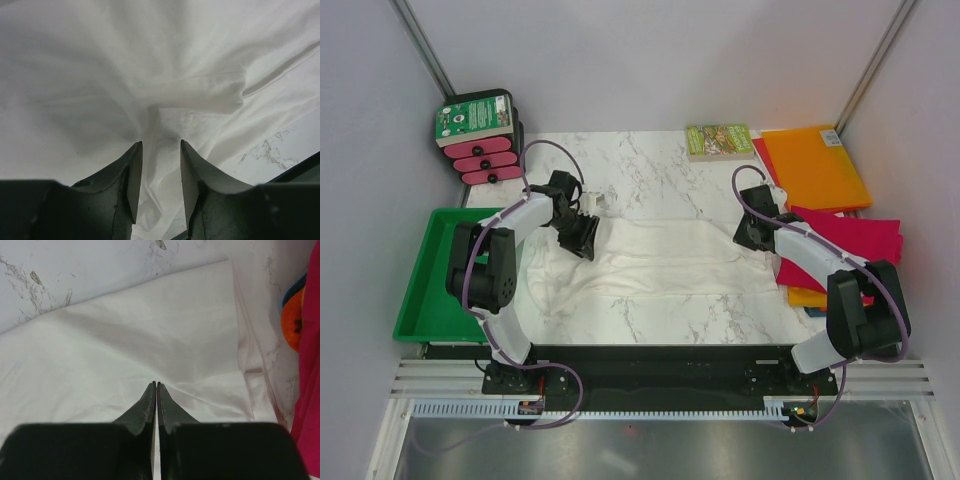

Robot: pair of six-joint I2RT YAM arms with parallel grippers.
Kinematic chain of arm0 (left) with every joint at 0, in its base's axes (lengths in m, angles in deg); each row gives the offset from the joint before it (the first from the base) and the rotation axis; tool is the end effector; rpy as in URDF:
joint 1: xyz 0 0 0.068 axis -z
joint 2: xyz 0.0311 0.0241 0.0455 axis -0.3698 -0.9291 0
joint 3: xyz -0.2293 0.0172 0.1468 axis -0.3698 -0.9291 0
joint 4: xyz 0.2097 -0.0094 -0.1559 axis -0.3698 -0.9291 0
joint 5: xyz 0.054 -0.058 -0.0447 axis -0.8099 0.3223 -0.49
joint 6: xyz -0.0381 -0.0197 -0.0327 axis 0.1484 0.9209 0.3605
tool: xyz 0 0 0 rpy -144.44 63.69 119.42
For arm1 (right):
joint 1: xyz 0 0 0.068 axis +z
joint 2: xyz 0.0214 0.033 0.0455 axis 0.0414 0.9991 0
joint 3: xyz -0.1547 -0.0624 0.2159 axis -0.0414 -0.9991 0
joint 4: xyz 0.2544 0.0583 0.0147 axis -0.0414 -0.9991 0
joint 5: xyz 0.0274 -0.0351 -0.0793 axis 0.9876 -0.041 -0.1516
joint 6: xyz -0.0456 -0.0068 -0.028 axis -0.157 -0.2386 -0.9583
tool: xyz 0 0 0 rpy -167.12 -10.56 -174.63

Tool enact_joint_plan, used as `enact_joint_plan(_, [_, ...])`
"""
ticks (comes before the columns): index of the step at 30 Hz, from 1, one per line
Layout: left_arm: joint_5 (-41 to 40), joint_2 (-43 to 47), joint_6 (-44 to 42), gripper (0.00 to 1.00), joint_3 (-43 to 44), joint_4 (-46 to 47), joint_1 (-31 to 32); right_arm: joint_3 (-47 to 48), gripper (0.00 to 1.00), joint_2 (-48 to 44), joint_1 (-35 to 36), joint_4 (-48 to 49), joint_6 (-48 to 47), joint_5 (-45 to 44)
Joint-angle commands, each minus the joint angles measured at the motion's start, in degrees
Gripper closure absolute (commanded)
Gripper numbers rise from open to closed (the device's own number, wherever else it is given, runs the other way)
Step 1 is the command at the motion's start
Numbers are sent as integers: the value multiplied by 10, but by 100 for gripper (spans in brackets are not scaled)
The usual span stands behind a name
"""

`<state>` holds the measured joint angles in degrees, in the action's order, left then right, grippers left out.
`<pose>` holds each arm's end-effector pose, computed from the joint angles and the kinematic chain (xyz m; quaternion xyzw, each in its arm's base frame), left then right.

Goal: Fold and stack the t-shirts
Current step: Fold the other side of the tshirt into a rectangle

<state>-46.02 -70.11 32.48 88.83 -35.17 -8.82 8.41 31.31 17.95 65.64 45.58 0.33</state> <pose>0.3339 -0.0886 0.1809 0.2111 0.9564 -0.1716 0.1060 0.2920 0.0726 0.2025 0.2170 0.9248 0.0272 0.3112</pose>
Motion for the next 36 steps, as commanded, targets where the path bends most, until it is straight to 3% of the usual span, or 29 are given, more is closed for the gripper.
enact_joint_plan(1, [29, 23, -23, 57, -11, -10, 2, 2, 92, 1, 8, 19, 9, -7])
enact_joint_plan(5, [39, 15, -30, 71, -14, -19, 5, -1, 92, 0, 10, 21, 10, -7])
enact_joint_plan(6, [41, 14, -33, 77, -16, -19, 4, -2, 92, -1, 10, 20, 9, -6])
enact_joint_plan(7, [38, 15, -34, 90, -16, -20, 6, -3, 92, -2, 10, 20, 10, -7])
enact_joint_plan(9, [36, 18, -31, 98, -15, -20, 6, -4, 92, -3, 10, 20, 10, -8])
enact_joint_plan(20, [51, 121, -33, 98, -42, -28, 34, -13, 93, 0, 25, 27, 21, -12])
enact_joint_plan(27, [76, 75, -74, 98, -71, -87, 86, -14, 93, -2, 32, 25, 22, -14])
enact_joint_plan(32, [102, 45, -110, 97, -64, -134, 90, -14, 93, -3, 32, 24, 21, -21])
enact_joint_plan(36, [81, 122, -105, 78, -33, -108, 80, -12, 93, 0, 32, 24, 22, -20])
